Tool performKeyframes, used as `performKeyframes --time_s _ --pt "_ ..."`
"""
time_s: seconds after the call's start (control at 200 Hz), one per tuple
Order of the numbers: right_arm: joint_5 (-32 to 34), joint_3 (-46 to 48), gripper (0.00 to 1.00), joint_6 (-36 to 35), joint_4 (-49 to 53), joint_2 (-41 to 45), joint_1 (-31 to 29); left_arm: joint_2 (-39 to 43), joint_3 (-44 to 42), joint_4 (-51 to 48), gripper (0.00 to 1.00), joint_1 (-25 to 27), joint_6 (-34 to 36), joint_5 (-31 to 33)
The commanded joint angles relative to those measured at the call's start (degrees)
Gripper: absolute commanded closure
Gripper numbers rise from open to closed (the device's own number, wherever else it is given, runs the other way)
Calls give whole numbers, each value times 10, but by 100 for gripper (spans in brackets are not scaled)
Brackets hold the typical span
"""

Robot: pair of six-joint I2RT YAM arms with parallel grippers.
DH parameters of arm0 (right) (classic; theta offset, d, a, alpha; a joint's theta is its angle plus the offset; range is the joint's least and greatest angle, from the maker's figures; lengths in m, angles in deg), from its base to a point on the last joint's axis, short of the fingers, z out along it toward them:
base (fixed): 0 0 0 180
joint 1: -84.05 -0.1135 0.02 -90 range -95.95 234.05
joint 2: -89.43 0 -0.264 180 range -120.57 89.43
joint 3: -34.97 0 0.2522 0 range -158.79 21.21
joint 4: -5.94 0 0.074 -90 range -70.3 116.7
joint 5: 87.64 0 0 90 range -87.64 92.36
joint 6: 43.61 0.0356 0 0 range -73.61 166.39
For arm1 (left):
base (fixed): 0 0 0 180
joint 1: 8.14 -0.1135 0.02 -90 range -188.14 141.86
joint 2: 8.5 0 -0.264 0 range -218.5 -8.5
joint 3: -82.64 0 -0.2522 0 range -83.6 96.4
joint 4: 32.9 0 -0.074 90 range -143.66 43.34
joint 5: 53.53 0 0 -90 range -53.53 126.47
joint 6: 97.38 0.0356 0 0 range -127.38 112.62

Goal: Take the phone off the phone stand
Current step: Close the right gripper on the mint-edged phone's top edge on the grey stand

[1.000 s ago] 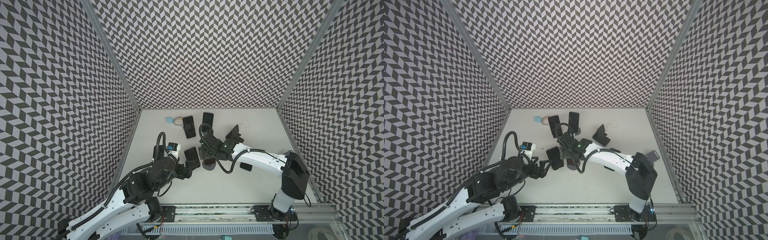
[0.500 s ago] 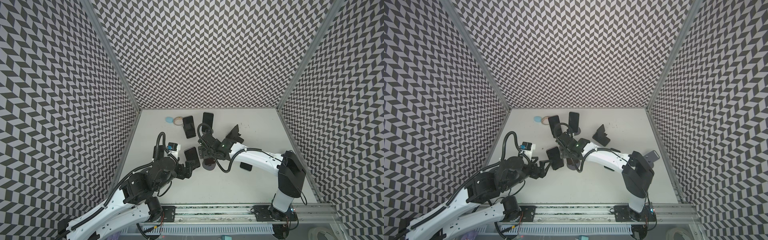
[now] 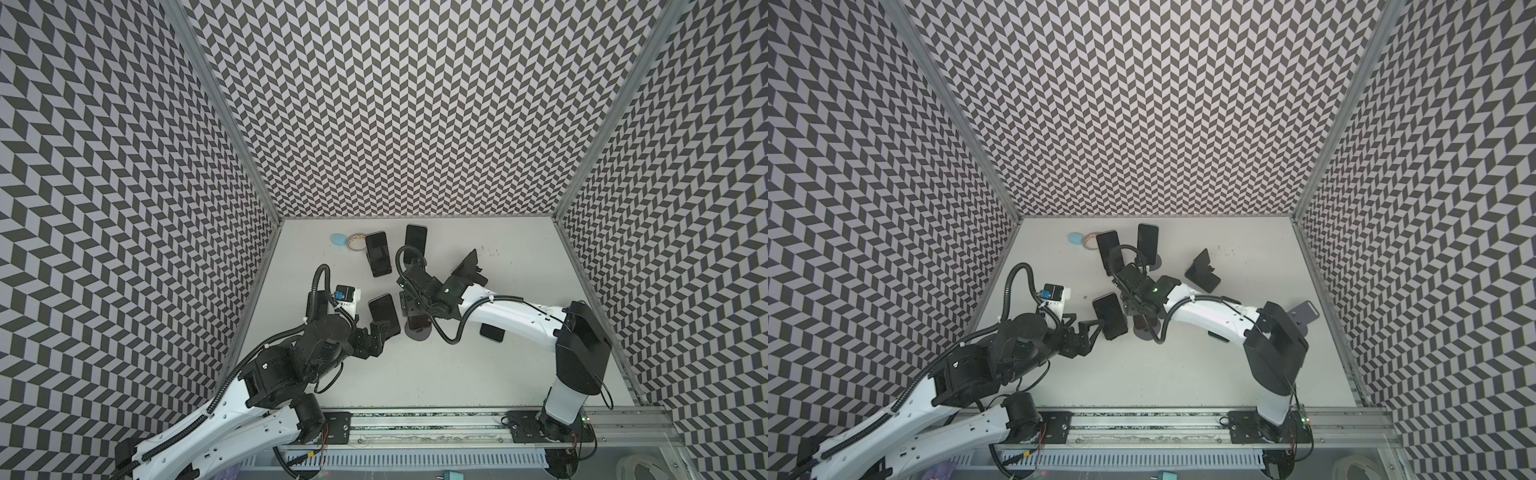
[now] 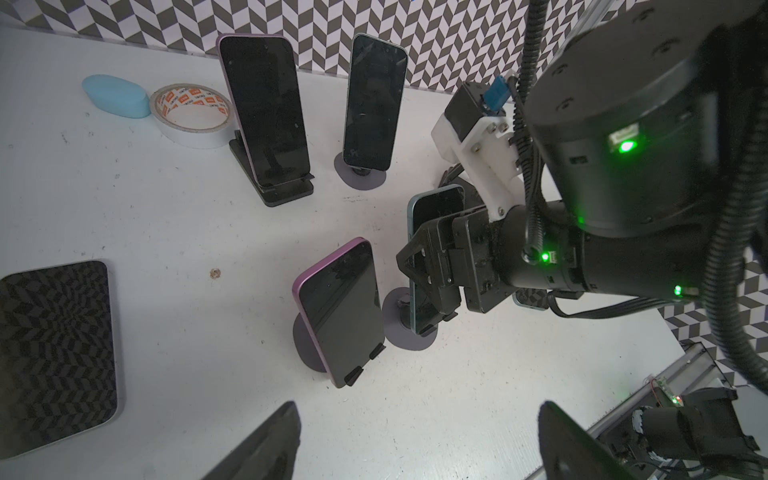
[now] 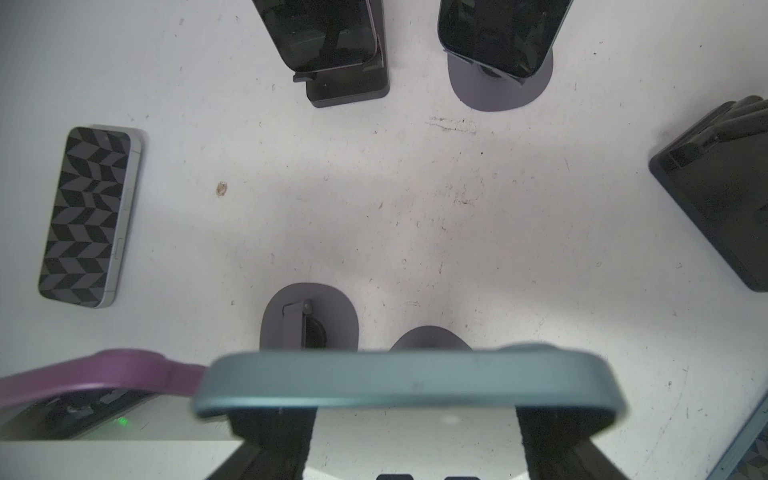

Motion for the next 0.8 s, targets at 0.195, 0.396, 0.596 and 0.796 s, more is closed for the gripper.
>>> performKeyframes --time_s 0.195,0.396,0.596,0.796 --pt "16 -2 29 -5 -10 7 3 2 -3 9 10 -3 -1 7" --pt "16 -5 34 -11 -10 15 3 -2 -4 13 10 -3 1 2" --pt "14 -6 37 -18 -10 22 3 -5 -4 17 10 -2 2 2" --pt "9 -16 39 -20 -3 27 3 -5 -1 18 10 -4 6 7"
